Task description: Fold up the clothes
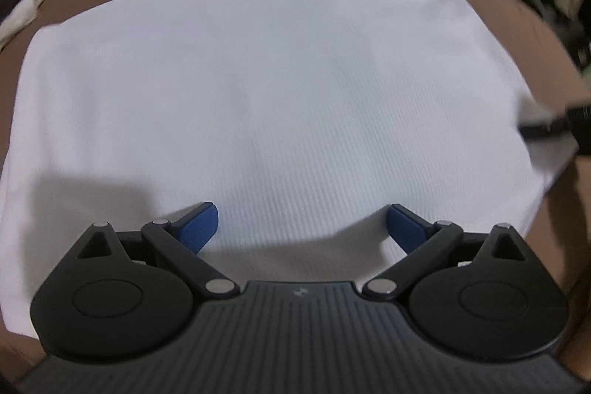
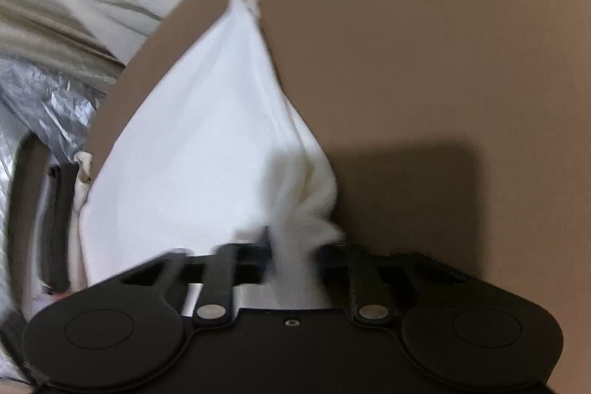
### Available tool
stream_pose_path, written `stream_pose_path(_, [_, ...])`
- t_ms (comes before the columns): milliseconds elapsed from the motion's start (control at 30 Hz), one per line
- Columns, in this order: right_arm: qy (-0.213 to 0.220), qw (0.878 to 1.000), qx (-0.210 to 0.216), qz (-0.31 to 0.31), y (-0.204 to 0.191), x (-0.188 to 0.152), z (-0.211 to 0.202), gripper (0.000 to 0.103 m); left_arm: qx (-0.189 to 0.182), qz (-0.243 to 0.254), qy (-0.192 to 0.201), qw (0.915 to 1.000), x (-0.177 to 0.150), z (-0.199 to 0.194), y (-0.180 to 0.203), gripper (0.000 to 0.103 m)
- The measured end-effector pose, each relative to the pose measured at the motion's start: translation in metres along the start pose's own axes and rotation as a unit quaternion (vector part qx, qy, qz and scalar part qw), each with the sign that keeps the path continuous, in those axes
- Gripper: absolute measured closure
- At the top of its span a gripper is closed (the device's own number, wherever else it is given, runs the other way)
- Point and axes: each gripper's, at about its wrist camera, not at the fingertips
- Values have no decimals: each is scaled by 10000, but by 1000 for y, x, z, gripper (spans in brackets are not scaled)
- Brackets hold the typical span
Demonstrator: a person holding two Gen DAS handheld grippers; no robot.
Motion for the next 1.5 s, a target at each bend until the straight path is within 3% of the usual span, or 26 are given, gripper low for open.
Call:
stream_pose_path(100, [628, 9950, -173, -750, -35, -3, -20, 90, 74, 163, -144, 9997, 5, 1, 5, 6])
stream_pose_path(200, [1431, 9782, -101, -1500, -74, -16, -53, 90, -316, -64, -23, 9995, 22, -17, -7, 14])
stream_pose_path(267, [1905, 9519, -302, -2381, -116, -22, -72, 90, -577, -281, 237, 9977, 41, -43, -24, 23])
stream_pose_path(300, [2183, 9259, -531, -3037, -141, -26, -77, 90, -701, -392, 388, 9960, 50, -58, -34, 23])
stream_pose_path(400, [2371, 8986, -337, -3678, -196, -29, -81, 90, -857, -593, 923, 9903, 71, -102, -62, 22])
stream_pose_path(500, [2419, 8947, 317, -3743, -246, -39, -77, 90, -735, -803, 1514, 9825, 62, -133, -97, 22])
stream_pose_path(600, [2244, 8755, 1049, -4150, -299, -69, -70, 91, -918, -1678, 2213, 9563, 30, -142, -157, 25])
stream_pose_path(700, [1890, 8531, 1519, -4621, -348, -103, -40, 91, -1067, -2657, 2745, 9180, -1, -150, -216, 31])
stream_pose_path(767, [1676, 8516, 1476, -4742, -372, -119, -2, 91, -1373, -2947, 2841, 9020, -13, -156, -240, 31])
stream_pose_path(833, [1348, 8594, 1267, -4766, -386, -133, 36, 91, -1797, -3230, 2762, 8872, -18, -146, -256, 31])
stream_pose_path(900, [1196, 8542, 915, -4976, -392, -150, 63, 91, -2160, -3470, 2581, 8754, -19, -130, -264, 31])
stream_pose_path(967, [1143, 8438, 566, -5213, -395, -165, 82, 91, -2313, -3595, 2286, 8746, -13, -111, -262, 31])
stream_pose_path(1000, [1183, 8381, 492, -5303, -391, -169, 82, 91, -2179, -3510, 2160, 8847, -9, -107, -256, 31])
stream_pose_path(1033, [1213, 8395, 554, -5268, -386, -169, 77, 91, -1889, -3314, 2049, 9014, -4, -105, -247, 31])
stream_pose_path(1100, [1268, 8441, 715, -5160, -377, -168, 68, 91, -1789, -3032, 1950, 9154, 2, -103, -236, 30])
stream_pose_path(1133, [1334, 8451, 856, -5106, -375, -167, 61, 91, -1907, -3009, 1952, 9138, 3, -103, -236, 29])
stream_pose_path(1200, [1480, 8453, 1168, -5000, -369, -164, 44, 91, -2287, -3108, 2002, 9006, 2, -103, -240, 29])
stream_pose_path(1267, [1579, 8441, 1516, -4894, -369, -159, 30, 91, -2371, -3148, 2097, 8948, 0, -106, -242, 28])
stream_pose_path(1367, [1538, 8287, 2172, -4924, -368, -162, 12, 91, -2422, -3216, 2340, 8850, -3, -113, -244, 24])
stream_pose_path(1433, [1394, 8167, 2252, -5127, -377, -170, 15, 91, -2458, -3284, 2441, 8787, -1, -111, -248, 19])
stream_pose_path(1467, [1400, 8150, 2010, -5252, -384, -176, 24, 90, -2322, -3252, 2407, 8845, 2, -109, -248, 22])
stream_pose_path(1500, [1338, 8233, 1612, -5275, -391, -179, 36, 90, -2017, -3146, 2247, 8999, 5, -106, -246, 43])
Point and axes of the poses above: each gripper's, at about its wrist camera, not at the fingertips, and z roughly the way its jaws point, y to its right, x to its top, and after that the axes turned 14 degrees about -x, right-handed
